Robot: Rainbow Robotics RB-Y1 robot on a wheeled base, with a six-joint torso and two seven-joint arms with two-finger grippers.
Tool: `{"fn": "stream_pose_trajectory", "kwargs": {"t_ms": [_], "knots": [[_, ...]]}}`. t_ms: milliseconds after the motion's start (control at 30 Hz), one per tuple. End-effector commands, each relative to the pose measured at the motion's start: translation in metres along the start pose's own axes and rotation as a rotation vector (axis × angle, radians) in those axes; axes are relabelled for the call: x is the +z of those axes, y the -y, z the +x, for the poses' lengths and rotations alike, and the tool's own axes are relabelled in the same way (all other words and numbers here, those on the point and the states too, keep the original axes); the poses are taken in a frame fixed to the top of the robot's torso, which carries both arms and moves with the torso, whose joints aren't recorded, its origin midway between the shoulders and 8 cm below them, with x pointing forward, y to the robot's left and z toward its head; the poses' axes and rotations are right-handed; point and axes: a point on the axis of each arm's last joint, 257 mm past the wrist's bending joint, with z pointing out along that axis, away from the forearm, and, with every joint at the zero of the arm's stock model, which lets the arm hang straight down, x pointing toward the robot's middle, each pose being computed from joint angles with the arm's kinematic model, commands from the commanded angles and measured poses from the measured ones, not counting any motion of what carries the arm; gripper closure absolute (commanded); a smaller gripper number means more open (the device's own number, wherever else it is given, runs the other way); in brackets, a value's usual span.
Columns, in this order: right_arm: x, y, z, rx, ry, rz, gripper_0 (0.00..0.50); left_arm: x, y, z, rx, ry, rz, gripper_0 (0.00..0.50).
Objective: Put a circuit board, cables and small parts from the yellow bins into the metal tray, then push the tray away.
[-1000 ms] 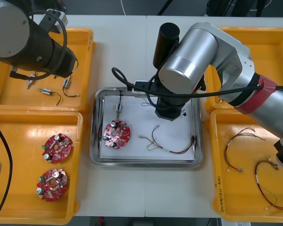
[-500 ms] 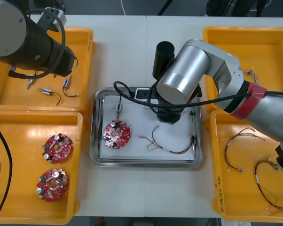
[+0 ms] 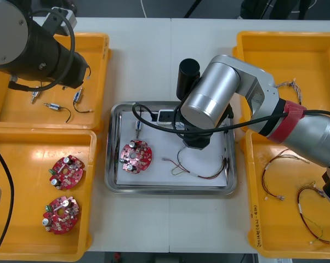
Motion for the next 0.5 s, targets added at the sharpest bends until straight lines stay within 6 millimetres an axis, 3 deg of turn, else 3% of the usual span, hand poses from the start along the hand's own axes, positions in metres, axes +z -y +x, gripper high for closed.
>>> {"fn": "stream_pose_trajectory", "kwargs": {"t_ms": [33, 500], "knots": [[-0.032, 0.014, -0.029, -0.038, 0.058, 0.036, 0.0, -0.009, 0.004, -0.004, -0.141, 0.031, 0.025, 0.499], [-0.062, 0.009, -0.025, -0.051, 0.035, 0.032, 0.0, -0.011, 0.006, -0.005, -0.135, 0.037, 0.031, 0.498]]}}
